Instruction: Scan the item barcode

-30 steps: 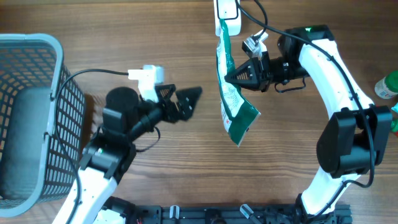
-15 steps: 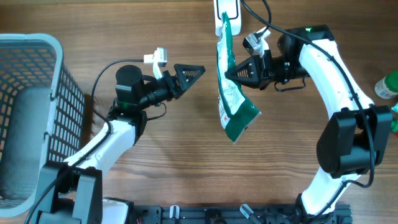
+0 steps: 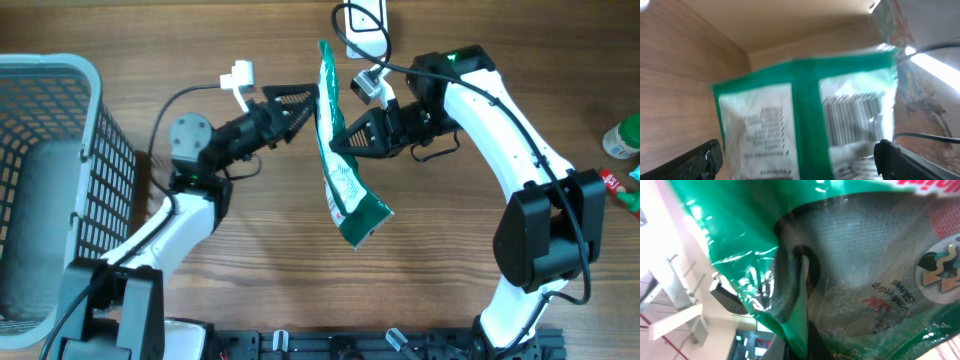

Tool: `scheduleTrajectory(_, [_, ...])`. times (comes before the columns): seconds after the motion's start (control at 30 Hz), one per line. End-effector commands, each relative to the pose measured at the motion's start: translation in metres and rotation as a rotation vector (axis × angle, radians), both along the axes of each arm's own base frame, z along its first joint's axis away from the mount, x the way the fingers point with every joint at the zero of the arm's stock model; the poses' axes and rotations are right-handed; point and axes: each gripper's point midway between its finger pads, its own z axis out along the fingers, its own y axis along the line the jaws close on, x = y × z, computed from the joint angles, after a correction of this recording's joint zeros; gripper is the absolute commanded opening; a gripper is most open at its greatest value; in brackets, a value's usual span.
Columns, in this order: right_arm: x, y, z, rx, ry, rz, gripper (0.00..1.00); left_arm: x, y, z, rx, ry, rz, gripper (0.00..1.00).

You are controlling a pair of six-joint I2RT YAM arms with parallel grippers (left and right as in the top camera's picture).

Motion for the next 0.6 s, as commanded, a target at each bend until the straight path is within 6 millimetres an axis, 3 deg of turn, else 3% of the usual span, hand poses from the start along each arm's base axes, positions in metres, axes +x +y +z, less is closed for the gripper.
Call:
scheduleTrajectory(0.0, [-0.009, -0.003, -0.010, -0.088, -0.054, 0.038, 0.04, 0.010, 0.035, 0.002, 0.039, -0.061, 0.044, 1.00])
scheduleTrajectory(0.13, [-0.021, -0.027, -0.067, -0.421, -0.170, 0.164, 0.04, 0.014, 0.070, 0.001, 0.101, -0.149, 0.073, 1.00])
scheduleTrajectory(0.2, [-0.021, -0.039, -0.093, -0.575, -0.252, 0.226, 0.05, -0.001, 0.068, -0.002, 0.151, -0.228, -0.021, 1.00])
scheduleTrajectory(0.3, [-0.024, -0.031, -0.114, -0.698, -0.355, 0.297, 0.05, -0.024, 0.058, -0.006, 0.190, -0.314, -0.157, 1.00])
scheduleTrajectory(0.37, [-0.013, -0.030, -0.132, -0.879, -0.366, 0.254, 0.05, -0.029, 0.056, -0.011, 0.190, -0.291, -0.196, 1.00])
scheduleTrajectory(0.4, [-0.003, -0.035, -0.141, -0.987, -0.356, 0.194, 0.04, -0.028, 0.056, -0.022, 0.186, -0.228, -0.201, 1.00])
scheduleTrajectory(0.5, [-0.002, -0.037, -0.142, -0.998, -0.365, 0.201, 0.05, -0.029, 0.057, -0.053, 0.197, -0.080, -0.200, 1.00])
scheduleTrajectory(0.57, [-0.003, -0.037, -0.141, -0.995, -0.371, 0.206, 0.05, -0.023, 0.063, -0.087, 0.253, 0.059, -0.123, 1.00])
